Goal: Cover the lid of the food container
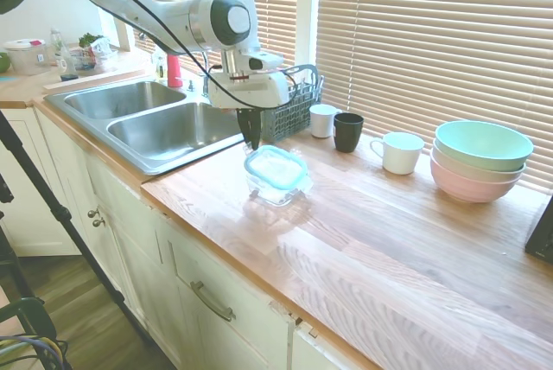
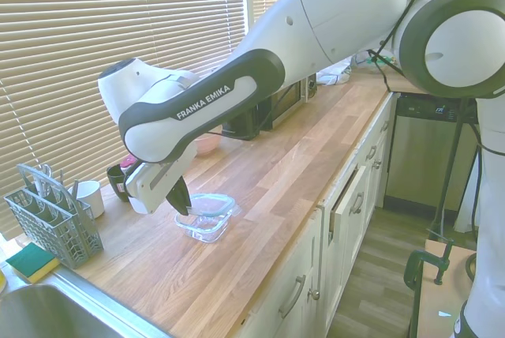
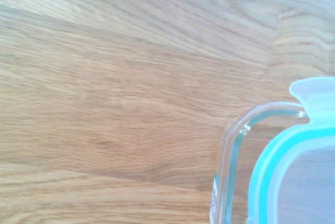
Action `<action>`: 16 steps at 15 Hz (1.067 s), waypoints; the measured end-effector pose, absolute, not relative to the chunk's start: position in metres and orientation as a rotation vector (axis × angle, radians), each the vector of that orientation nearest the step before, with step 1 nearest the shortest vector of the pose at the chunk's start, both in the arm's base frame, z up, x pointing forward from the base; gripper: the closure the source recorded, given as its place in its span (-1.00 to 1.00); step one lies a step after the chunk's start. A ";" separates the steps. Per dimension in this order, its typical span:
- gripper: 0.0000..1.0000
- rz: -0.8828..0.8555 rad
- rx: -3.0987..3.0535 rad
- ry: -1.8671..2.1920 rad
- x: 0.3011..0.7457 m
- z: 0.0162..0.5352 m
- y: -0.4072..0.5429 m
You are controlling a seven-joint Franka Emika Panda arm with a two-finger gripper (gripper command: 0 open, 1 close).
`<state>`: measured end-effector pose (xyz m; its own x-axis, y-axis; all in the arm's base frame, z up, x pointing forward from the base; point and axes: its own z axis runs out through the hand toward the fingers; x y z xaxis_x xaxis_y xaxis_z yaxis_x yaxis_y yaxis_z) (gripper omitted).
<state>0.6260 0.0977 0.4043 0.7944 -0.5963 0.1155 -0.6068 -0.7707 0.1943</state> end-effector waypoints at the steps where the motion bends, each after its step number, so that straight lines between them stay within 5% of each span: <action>1: 1.00 0.070 2.763 -0.939 0.626 0.400 0.099; 16: 1.00 0.083 2.738 -1.020 0.636 0.376 0.095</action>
